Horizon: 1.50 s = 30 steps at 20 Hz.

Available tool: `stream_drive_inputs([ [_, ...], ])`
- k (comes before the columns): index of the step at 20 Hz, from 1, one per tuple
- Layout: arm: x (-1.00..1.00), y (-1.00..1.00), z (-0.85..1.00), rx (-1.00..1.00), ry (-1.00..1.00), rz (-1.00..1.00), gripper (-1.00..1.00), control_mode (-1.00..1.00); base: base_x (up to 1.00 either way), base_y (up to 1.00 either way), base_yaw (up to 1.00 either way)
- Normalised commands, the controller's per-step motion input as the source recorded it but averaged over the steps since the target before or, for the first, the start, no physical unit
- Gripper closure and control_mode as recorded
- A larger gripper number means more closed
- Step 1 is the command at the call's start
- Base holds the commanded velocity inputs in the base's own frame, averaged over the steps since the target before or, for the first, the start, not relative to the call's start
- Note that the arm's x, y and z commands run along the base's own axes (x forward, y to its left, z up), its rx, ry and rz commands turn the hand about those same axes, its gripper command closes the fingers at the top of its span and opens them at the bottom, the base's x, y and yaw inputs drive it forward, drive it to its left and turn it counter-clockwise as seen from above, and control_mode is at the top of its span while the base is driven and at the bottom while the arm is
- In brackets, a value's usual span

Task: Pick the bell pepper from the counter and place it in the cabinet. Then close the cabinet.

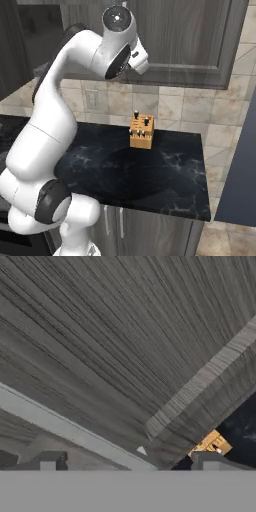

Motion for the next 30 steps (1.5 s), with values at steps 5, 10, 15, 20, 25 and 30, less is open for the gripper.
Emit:
stream_drive_inputs([
  [5,-0.91,-0.01,0.45,-0.09,-0.41,0.43,-1.00,-1.00,0.00,0.00,0.00],
  [10,-1.00,0.15,0.50,-0.13,-0.31,0.38,-1.00,-1.00,0.00,0.00,0.00],
  [15,-1.00,0.77,0.01,-0.13,-0.03,0.26,-1.00,-1.00,0.00,0.00,0.00],
  [20,-1.00,1.00,0.00,-0.19,0.00,0.17,-1.00,-1.00,0.00,0.00,0.00],
  [25,-1.00,0.94,0.00,-0.19,-0.09,0.10,-1.00,-1.00,0.00,0.00,0.00],
  [30,-1.00,0.98,-0.01,-0.26,-0.23,0.02,-1.00,-1.00,0.00,0.00,0.00],
])
